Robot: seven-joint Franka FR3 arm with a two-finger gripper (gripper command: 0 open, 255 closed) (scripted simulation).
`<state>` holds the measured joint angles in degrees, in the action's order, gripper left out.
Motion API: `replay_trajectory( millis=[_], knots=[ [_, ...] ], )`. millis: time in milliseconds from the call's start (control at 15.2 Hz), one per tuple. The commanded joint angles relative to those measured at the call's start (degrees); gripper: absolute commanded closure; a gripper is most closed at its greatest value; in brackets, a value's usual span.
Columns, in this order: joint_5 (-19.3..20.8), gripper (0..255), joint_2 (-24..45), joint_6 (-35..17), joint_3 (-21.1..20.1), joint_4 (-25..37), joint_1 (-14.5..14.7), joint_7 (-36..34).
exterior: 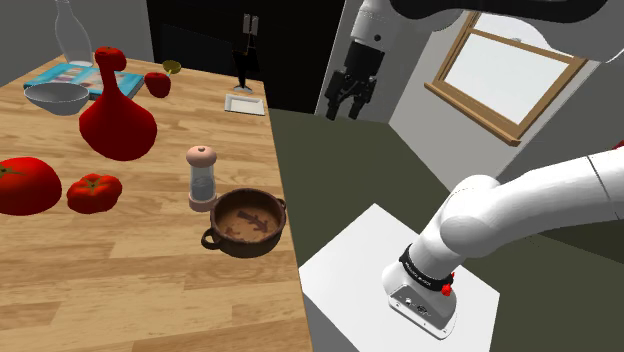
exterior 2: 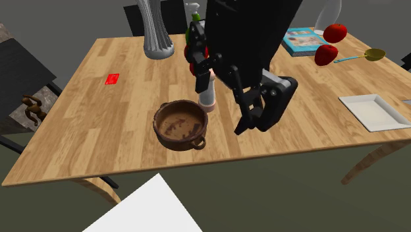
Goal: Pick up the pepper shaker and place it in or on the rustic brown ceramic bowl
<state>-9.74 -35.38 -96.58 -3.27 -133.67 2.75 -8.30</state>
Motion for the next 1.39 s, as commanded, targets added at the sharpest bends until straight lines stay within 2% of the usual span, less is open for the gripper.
replay_trajectory(
  millis=[0, 660, 1320],
  knots=[
    [-0.84, 0, 2.83, -2.98, -1.46, 0.38, 0.65, -1.06],
    [-1.85, 0, 21.03, -14.84, -8.32, 9.14, 3.22, -7.17],
    [3.18, 0, 41.53, -21.35, -12.98, 24.99, 6.3, -14.85]
  ],
)
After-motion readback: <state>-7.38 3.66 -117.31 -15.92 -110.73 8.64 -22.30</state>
